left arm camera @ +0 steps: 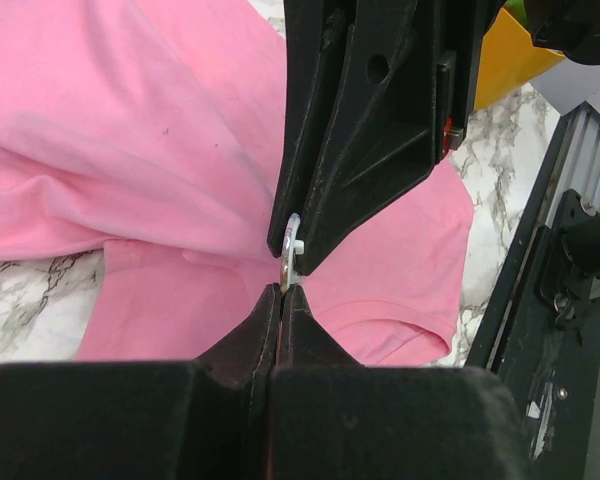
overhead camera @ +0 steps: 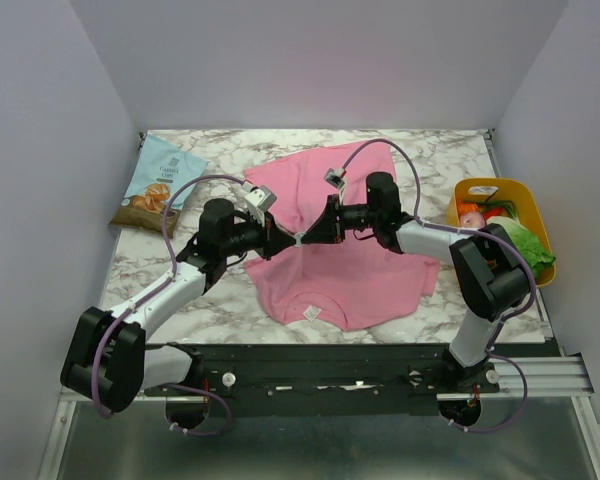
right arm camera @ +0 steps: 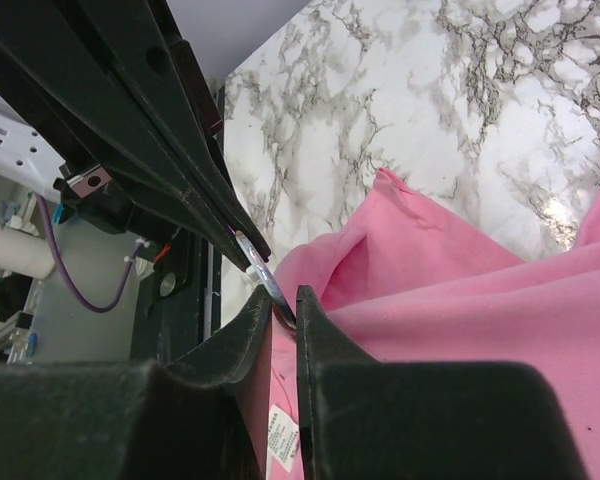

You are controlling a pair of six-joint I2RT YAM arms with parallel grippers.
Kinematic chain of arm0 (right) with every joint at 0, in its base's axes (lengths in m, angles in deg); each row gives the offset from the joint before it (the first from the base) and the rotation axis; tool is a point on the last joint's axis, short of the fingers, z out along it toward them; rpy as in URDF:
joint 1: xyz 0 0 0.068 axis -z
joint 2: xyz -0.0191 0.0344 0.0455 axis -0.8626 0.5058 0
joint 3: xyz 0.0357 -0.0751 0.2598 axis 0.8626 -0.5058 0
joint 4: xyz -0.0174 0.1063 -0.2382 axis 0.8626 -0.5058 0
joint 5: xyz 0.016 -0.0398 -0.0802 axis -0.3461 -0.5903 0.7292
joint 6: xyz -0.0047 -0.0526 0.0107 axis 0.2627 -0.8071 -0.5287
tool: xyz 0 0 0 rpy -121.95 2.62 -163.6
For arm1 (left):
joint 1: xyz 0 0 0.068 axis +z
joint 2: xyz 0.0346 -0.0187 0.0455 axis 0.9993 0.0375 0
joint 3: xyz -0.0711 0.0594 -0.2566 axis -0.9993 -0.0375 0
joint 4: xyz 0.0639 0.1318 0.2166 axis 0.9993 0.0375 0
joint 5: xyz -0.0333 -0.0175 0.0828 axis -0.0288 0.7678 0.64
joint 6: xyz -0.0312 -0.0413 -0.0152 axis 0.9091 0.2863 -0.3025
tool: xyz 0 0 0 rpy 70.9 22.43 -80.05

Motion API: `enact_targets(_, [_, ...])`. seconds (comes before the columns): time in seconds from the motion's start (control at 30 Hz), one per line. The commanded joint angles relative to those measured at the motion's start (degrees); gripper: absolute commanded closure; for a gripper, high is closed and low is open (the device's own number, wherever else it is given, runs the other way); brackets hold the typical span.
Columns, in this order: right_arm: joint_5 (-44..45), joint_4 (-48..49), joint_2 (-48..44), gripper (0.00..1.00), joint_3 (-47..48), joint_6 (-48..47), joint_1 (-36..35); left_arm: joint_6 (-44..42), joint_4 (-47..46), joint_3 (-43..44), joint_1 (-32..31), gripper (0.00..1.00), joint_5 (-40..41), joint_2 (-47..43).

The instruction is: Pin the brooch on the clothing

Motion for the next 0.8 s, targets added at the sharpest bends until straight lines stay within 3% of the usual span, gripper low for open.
enact_targets(0.0, [3.21, -1.13, 1.32, 0.85, 1.54, -1.1, -0.8, 0.91, -2.4, 0.01, -0.75, 1.0, -2.32, -1.33])
enact_targets(0.33, [3.65, -1.57, 0.53, 0.85, 1.37, -1.45, -0.89, 0.21, -0.47, -1.57, -0.75, 1.0, 3.12, -3.7])
enact_targets(0.43, [3.92, -2.0, 0.18, 0.8, 1.45, -1.54, -0.89, 0.12, 0.41, -2.45, -0.75, 1.0, 6.46, -5.2])
enact_targets(0.57, [5.05, -2.18, -1.05, 0.6, 0.67, -1.89, -0.89, 0.12, 1.47, -3.24, -0.75, 1.0, 9.54, -7.13])
enact_targets(0.77, [7.43, -2.27, -4.29, 0.41, -1.01, -3.04, -0.89, -0.76, 4.71, -3.07, -0.75, 1.0, 13.93, -7.93])
